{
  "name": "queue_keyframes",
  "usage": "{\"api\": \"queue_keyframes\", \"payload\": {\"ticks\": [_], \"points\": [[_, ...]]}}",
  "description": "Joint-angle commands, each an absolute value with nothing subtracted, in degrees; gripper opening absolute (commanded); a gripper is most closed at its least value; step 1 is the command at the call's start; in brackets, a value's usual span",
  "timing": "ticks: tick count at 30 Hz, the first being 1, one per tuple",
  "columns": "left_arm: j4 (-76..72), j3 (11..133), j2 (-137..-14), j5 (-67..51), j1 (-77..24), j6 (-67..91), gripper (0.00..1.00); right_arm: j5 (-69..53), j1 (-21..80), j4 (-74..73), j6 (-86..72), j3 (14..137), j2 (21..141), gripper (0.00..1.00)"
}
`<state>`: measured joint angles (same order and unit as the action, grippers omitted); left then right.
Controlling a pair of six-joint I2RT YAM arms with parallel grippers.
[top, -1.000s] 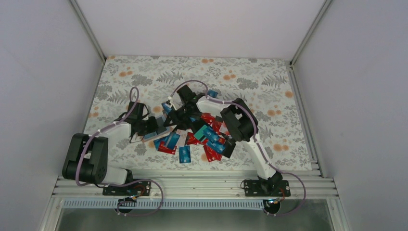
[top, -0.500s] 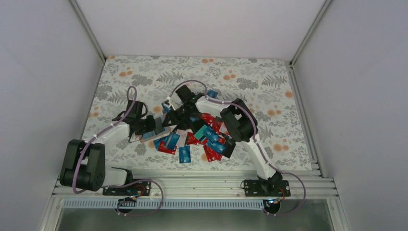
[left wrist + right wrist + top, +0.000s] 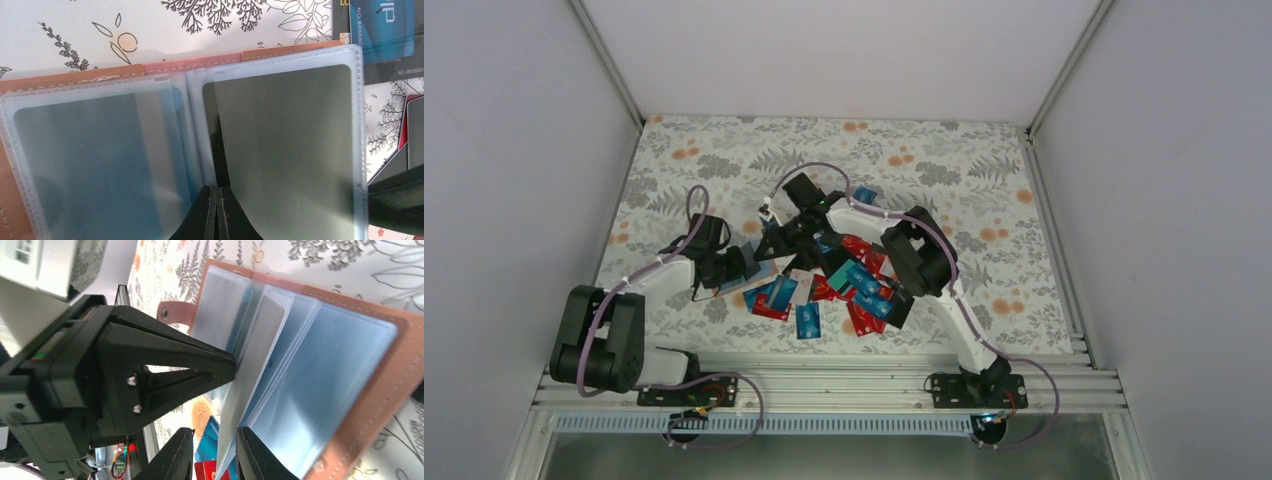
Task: Put the credit cards into the card holder
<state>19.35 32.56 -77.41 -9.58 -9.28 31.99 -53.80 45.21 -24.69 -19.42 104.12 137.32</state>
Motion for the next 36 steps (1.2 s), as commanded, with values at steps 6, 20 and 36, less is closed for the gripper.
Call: {"api": "queue_keyframes", "payload": {"ticks": [6, 20, 36], "points": [[26.0, 35.7, -70.3, -5.3, -9.5, 34.2, 0.02, -55.0, 47.6, -25.3, -20.3, 109.2, 138.5, 0.25], [40.1, 43.3, -53.7, -0.5, -9.5, 35.6, 0.02, -55.2, 52.3, -26.8, -23.6, 119.6, 145.3, 0.25], [41.3, 43.8, -47.4, -7.1, -9.5, 31.8, 0.06, -48.7, 50.8, -29.9, -20.3, 114.7, 135.1, 0.25]]}}
